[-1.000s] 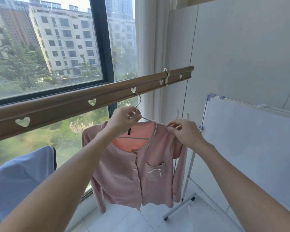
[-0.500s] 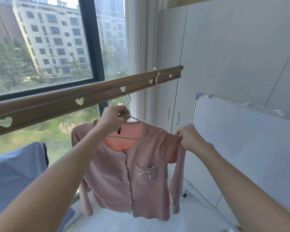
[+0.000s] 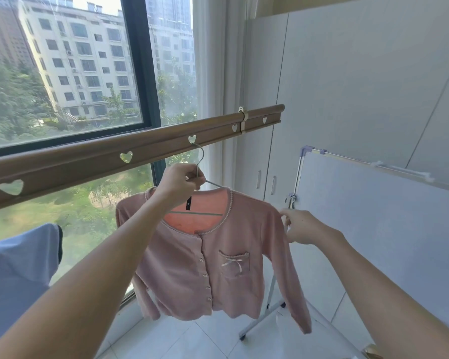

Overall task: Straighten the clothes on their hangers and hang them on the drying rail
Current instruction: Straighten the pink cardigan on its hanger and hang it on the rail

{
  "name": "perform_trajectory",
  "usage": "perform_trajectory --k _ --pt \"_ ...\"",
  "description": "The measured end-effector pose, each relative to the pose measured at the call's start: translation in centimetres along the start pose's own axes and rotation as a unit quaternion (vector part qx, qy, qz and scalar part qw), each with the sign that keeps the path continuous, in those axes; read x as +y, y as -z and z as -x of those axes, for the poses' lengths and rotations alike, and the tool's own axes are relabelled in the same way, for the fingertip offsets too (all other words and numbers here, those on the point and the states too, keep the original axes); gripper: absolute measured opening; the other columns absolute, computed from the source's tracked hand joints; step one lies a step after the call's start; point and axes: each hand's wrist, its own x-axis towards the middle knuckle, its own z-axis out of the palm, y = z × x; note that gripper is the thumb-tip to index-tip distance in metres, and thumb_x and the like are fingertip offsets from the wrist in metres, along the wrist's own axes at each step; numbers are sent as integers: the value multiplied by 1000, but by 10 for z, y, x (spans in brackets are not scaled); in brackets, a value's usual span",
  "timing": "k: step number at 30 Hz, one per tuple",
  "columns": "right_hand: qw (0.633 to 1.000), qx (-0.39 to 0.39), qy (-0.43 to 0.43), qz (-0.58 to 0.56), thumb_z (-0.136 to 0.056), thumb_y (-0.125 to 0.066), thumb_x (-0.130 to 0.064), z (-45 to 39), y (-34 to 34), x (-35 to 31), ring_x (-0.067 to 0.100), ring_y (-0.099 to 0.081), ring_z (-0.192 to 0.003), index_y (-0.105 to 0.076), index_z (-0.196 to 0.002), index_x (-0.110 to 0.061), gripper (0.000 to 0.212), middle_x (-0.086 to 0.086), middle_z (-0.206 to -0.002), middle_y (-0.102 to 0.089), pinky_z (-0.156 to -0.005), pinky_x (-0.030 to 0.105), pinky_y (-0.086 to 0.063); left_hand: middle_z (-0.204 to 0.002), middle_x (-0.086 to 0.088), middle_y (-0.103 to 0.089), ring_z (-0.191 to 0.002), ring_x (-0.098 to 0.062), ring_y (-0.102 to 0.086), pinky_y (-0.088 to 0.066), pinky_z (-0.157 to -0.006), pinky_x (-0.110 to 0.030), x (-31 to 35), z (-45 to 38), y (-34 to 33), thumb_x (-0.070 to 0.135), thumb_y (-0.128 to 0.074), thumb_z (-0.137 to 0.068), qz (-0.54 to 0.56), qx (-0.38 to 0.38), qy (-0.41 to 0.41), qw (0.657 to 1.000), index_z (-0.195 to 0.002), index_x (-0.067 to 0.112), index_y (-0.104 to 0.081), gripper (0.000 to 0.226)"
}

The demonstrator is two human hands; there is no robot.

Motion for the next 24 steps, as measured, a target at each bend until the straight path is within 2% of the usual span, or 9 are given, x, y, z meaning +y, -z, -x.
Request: perform_trajectory --k 3,5,9,11,13,16,19,21,24 --pt "992 52 108 -49 -80 -69 -22 3 10 -37 12 -58 -106 -52 -134 -31 57 -5 -123 -57 -88 32 -50 -72 -4 -70 -60 -5 -55 -40 -55 -20 0 -1 -2 12 -69 -87 -1 0 -3 1000 -78 12 -70 9" --pt "979 99 159 -77 -85 -69 -28 1 12 -65 11 -54 -110 -53 -136 -30 54 -6 -120 -57 -95 30 -45 -74 -4 -71 -60 -4 -55 -39 -55 -19 1 -2 -4 13 -69 -86 -4 2 -9 1000 -80 11 -71 8" --pt "951 139 240 -135 -91 -63 -12 -13 0 -108 10 -59 -86 -72 -109 -20 22 -4 -92 -66 -81 22 -41 -78 -2 -73 -71 -11 -63 -47 -67 -24 -2 -2 1 19 -69 -87 -15 -23 -17 999 -84 12 -72 8" --pt "943 147 253 -159 -91 -58 -3 -20 -6 -118 11 -62 -82 -76 -99 -18 24 -2 -86 -70 -74 19 -42 -87 2 -72 -82 -11 -65 -50 -75 -26 -9 -1 16 23 -68 -88 -28 -42 -27 998 -96 17 -72 11" --pt "940 147 258 -168 -92 -55 1 -26 -8 -118 10 -65 -89 -78 -102 -17 31 -2 -91 -74 -73 8 -42 -93 7 -69 -86 -8 -63 -50 -75 -25 -23 2 38 24 -65 -90 -46 -36 -21 998 -105 22 -69 15" --pt "939 142 264 -167 -91 -52 5 -30 -8 -117 8 -66 -90 -78 -104 -17 36 -3 -92 -75 -72 1 -40 -91 9 -67 -84 -8 -62 -48 -73 -24 -52 11 65 20 -65 -90 -74 -12 17 997 -98 26 -68 11" --pt "938 136 267 -173 -92 -50 8 -31 -8 -116 -14 -62 -82 -78 -106 -18 40 -7 -94 -75 -73 1 -39 -84 5 -69 -79 -12 -64 -49 -72 -27 -73 21 79 18 -71 -85 -121 -10 54 991 -86 22 -72 4" --pt "939 139 270 -161 -92 -51 8 -33 -8 -115 -23 -59 -83 -77 -107 -20 41 -12 -93 -73 -72 -3 -37 -74 6 -69 -72 -9 -64 -46 -65 -23 -76 25 83 18 -74 -82 -142 -7 53 988 -80 16 -75 3" --pt "945 130 265 -141 -91 -50 7 -38 -7 -114 -13 -63 -92 -76 -108 -25 44 -13 -99 -75 -75 -2 -39 -67 4 -68 -67 -12 -65 -46 -60 -23 -73 26 85 15 -76 -80 -170 -5 39 985 -76 14 -75 5"
